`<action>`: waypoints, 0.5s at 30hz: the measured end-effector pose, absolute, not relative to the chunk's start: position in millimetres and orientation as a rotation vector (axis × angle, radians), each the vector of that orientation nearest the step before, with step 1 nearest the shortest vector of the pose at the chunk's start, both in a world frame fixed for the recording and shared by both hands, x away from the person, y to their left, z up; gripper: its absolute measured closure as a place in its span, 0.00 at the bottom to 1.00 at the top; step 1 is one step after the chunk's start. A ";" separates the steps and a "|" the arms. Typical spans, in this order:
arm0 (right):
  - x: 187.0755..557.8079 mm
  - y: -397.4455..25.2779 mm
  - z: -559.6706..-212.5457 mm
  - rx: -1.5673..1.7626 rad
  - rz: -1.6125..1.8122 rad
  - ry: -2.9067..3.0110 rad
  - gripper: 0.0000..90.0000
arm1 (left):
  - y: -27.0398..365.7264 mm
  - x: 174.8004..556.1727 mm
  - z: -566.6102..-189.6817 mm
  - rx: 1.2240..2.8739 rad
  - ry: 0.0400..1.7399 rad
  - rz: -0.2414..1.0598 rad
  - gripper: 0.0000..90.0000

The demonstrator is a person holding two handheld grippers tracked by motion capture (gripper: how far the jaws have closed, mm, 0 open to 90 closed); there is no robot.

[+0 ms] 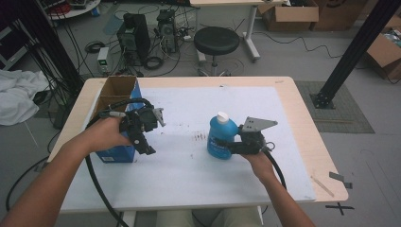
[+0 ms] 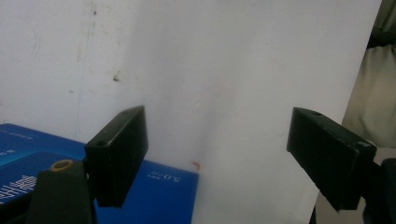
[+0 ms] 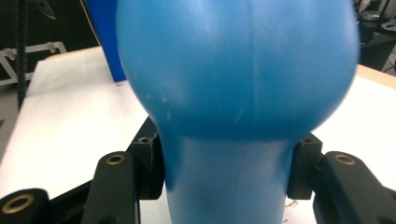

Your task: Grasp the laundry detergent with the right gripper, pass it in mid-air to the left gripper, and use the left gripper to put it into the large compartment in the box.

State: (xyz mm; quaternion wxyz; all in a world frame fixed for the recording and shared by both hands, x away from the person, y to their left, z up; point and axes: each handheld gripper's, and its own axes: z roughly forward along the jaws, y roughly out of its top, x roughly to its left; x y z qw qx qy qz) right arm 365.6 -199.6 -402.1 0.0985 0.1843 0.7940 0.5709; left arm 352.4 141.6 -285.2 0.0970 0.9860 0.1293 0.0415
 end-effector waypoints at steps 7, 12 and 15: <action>369.2 -209.1 -380.3 0.459 1.716 2.416 0.50 | 135.7 352.0 -271.1 2.905 0.362 0.143 0.24; 371.7 -214.9 -367.6 0.366 1.768 2.484 0.49 | 124.7 350.8 -259.5 2.907 0.325 0.157 0.24; 371.3 -216.0 -359.6 0.298 1.778 2.524 0.49 | 116.9 350.0 -253.4 2.902 0.298 0.155 0.23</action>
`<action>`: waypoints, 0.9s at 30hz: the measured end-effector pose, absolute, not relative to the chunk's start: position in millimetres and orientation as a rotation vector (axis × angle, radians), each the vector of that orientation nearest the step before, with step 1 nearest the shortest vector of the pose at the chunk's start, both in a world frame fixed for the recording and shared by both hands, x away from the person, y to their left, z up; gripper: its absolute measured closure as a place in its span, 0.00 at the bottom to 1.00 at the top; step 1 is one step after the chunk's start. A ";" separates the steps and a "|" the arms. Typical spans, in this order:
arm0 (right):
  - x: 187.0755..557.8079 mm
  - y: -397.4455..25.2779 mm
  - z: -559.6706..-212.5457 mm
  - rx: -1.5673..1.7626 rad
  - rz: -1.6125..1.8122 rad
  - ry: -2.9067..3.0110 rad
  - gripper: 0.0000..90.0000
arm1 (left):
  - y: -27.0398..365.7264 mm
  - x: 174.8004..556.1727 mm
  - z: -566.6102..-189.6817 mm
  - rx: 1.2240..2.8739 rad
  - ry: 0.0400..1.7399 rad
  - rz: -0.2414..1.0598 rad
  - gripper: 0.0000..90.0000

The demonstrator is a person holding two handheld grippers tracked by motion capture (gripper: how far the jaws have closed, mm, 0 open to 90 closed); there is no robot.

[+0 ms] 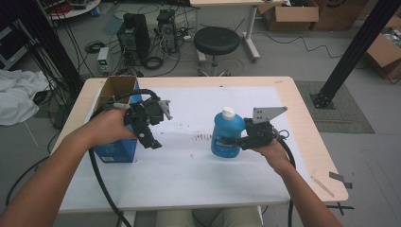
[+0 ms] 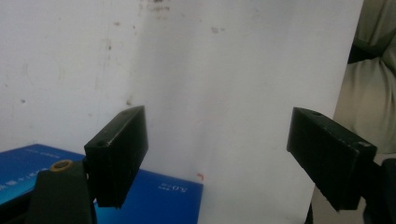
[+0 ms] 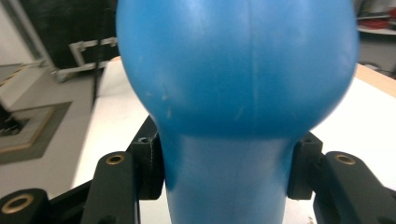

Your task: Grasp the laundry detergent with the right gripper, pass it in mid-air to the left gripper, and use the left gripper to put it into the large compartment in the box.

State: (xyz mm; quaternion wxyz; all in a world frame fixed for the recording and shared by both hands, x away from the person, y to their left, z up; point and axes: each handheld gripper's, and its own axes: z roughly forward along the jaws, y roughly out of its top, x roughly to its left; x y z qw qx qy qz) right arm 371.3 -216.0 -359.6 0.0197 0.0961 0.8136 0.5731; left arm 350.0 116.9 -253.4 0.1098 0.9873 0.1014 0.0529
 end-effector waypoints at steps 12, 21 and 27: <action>367.4 -216.2 -343.3 0.080 1.802 2.640 0.49 | 87.5 346.3 -241.2 2.921 0.192 0.155 0.23; 366.3 -210.1 -347.1 0.049 1.787 2.650 0.49 | 67.0 343.1 -239.2 2.934 0.128 0.144 0.23; 366.2 -206.1 -351.2 0.045 1.777 2.646 0.49 | 55.9 343.5 -236.3 2.955 0.098 0.132 0.23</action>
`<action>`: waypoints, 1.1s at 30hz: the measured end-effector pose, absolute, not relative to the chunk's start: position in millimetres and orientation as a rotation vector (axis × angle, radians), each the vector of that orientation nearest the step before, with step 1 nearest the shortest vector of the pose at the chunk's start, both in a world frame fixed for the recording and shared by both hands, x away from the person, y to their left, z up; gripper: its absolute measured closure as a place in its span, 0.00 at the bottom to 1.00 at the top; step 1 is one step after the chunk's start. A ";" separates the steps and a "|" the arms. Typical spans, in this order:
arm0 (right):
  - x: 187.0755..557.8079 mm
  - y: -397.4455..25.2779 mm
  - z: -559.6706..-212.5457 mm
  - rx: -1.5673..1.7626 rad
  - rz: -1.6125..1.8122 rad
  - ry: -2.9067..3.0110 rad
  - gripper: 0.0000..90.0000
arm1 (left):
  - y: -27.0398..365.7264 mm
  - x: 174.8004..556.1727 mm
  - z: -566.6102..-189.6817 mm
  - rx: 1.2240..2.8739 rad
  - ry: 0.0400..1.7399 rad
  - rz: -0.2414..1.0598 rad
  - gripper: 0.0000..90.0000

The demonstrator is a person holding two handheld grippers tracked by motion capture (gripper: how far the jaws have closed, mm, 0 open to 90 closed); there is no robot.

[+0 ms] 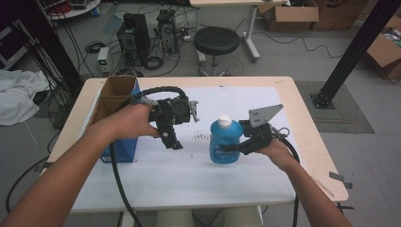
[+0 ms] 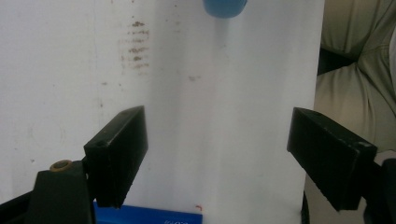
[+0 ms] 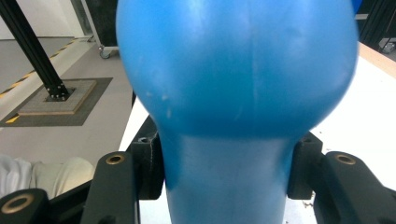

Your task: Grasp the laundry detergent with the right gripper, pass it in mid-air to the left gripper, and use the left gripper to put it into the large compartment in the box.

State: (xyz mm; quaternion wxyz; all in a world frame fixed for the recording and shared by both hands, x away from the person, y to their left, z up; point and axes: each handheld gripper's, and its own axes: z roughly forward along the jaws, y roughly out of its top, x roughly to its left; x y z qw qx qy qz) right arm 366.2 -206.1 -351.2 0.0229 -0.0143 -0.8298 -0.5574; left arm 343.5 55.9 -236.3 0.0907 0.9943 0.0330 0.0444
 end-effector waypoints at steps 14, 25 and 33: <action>365.0 -184.2 -362.8 -0.033 -1.671 -2.620 0.50 | 36.0 347.8 -225.0 2.965 0.035 0.140 0.23; 368.1 -165.9 -365.2 -0.028 -1.649 -2.637 0.50 | 25.7 349.4 -218.1 2.960 0.013 0.142 0.23; 368.9 -156.9 -368.7 -0.024 -1.622 -2.647 0.50 | 20.9 350.1 -214.8 2.962 -0.001 0.129 0.23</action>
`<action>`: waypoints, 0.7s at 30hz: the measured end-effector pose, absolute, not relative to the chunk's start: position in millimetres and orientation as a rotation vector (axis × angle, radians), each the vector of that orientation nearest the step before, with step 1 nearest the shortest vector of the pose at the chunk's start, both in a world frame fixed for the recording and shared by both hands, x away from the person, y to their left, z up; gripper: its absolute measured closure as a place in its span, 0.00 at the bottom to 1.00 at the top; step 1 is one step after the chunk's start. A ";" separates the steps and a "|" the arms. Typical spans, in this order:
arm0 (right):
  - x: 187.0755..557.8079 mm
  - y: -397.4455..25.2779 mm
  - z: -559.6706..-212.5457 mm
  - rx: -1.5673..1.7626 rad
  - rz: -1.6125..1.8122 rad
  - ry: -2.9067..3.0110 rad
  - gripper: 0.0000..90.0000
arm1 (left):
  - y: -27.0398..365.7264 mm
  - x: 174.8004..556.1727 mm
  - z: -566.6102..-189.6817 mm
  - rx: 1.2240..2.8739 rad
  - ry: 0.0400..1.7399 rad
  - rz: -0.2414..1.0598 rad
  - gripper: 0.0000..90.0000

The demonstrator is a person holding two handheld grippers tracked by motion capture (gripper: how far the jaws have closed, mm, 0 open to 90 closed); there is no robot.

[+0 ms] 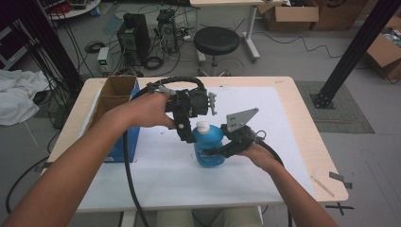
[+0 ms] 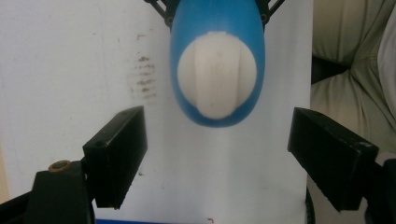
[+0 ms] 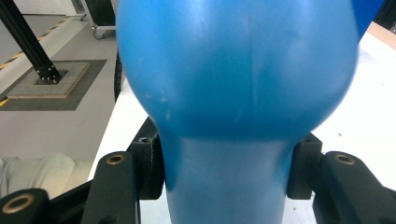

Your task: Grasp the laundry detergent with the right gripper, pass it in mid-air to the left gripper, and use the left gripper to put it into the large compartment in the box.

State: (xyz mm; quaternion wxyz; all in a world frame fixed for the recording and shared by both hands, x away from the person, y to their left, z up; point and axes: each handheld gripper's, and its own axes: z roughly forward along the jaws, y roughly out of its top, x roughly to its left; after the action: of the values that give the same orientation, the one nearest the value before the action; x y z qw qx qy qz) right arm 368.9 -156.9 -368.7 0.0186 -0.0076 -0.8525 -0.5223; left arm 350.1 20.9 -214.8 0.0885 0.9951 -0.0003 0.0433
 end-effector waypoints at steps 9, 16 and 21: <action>368.7 -148.0 -367.6 -0.007 -1.619 -2.649 0.50 | 13.0 351.2 -217.9 2.970 -0.017 0.114 0.23; 368.1 -142.7 -367.0 0.003 -1.620 -2.635 0.50 | 8.1 351.8 -220.8 2.967 -0.031 0.104 0.23; 367.9 -141.7 -367.1 0.002 -1.614 -2.630 0.50 | 5.4 351.6 -223.8 2.975 -0.041 0.101 0.23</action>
State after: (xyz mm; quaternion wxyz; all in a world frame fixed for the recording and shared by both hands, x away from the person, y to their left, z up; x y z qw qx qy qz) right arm 367.9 -141.7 -367.1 0.0278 0.0008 -0.8520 -0.5229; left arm 351.6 5.4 -223.8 0.0822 0.9959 -0.0139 0.0339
